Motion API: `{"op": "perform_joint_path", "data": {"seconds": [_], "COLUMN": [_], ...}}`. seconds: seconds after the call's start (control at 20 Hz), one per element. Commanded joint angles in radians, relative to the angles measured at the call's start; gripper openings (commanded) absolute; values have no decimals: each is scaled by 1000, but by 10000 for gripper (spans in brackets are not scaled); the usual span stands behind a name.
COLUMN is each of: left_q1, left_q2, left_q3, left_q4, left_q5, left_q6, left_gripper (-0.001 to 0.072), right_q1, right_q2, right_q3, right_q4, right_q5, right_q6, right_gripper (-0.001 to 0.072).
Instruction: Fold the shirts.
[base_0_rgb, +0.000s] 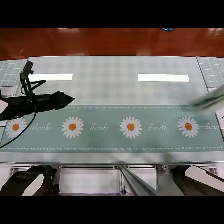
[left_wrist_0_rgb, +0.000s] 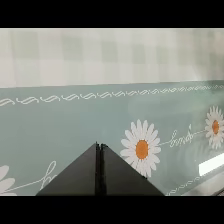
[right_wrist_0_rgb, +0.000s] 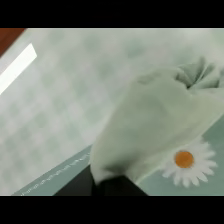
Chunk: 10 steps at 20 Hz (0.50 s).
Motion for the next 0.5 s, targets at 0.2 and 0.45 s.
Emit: {"op": "perform_joint_path", "data": {"seconds": [0.2,0.45], "left_q1": [-1,-1], "left_q2": [-1,-1], "left_q3": [1,2], "left_q4": [0,0], "left_q5": [43,87], "left_q6": [9,10], "left_gripper": [18,17], "right_q1": [-409,-521], "right_q2": [190,276], "right_q3": [-405,-558], "right_q4": [-300,-533], "right_q5": [29,30], "right_q6": [-73,-68], "right_gripper": [15,19]}}
